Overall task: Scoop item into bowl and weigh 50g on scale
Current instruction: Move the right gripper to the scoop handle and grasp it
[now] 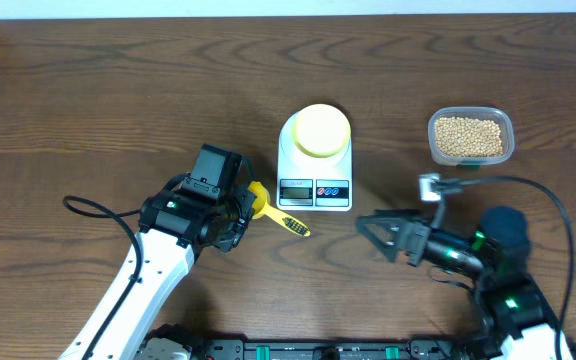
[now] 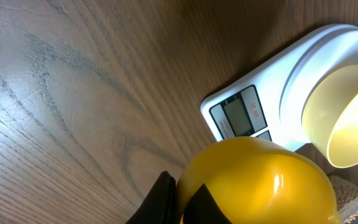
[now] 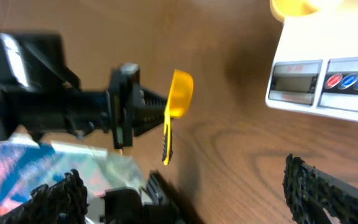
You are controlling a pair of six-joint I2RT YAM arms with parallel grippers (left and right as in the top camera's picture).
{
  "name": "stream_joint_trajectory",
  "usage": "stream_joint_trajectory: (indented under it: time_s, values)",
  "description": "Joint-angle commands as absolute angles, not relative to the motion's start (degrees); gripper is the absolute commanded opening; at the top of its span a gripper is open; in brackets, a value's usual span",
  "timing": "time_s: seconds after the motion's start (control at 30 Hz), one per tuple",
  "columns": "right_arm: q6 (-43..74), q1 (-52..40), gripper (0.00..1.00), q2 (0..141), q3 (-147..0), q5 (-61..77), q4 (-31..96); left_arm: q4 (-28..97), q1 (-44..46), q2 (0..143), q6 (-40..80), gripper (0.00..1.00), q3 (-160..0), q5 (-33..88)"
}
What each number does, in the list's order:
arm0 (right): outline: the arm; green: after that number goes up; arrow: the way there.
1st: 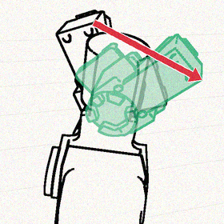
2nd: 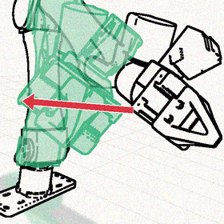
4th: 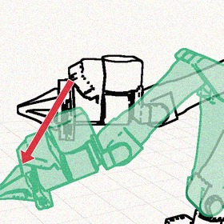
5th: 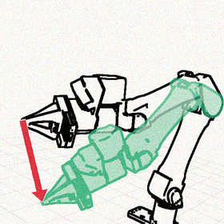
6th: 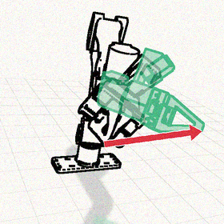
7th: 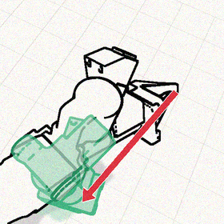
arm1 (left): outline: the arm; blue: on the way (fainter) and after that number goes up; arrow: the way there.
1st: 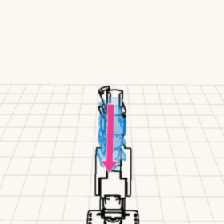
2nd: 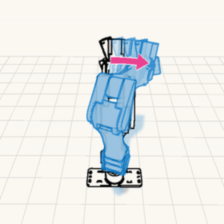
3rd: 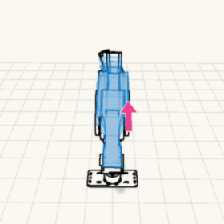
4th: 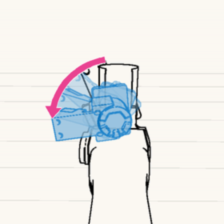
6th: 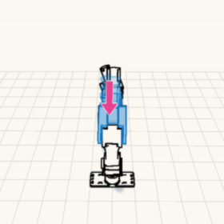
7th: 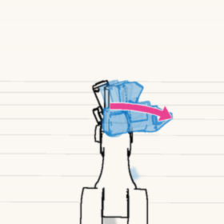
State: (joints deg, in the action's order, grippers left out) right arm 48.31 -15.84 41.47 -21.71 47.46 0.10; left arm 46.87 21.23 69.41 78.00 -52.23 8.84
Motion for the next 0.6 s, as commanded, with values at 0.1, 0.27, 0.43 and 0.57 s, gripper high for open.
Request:
stream_joint_trajectory:
  time_s: [0.1, 0.27, 0.43, 0.57]
  values:
    - [45.82, -31.31, 0.99, 50.00, -25.28, 28.14, -4.12, 47.05, 21.34, 69.60, 78.35, 0.07, -53.80, 8.16]
    - [48.75, -40.47, 0.91, 53.52, -25.28, 15.64, -9.85, 47.05, 21.37, 69.60, 78.35, 0.07, -53.80, 8.16]
    - [49.30, -46.28, 0.79, 57.87, -25.28, 8.43, -17.56, 47.07, 21.37, 69.60, 78.32, 0.07, -53.80, 8.19]
    - [53.52, -47.94, 0.67, 62.28, -25.28, 7.77, -22.48, 47.07, 21.37, 69.60, 78.32, 0.07, -53.80, 8.16]
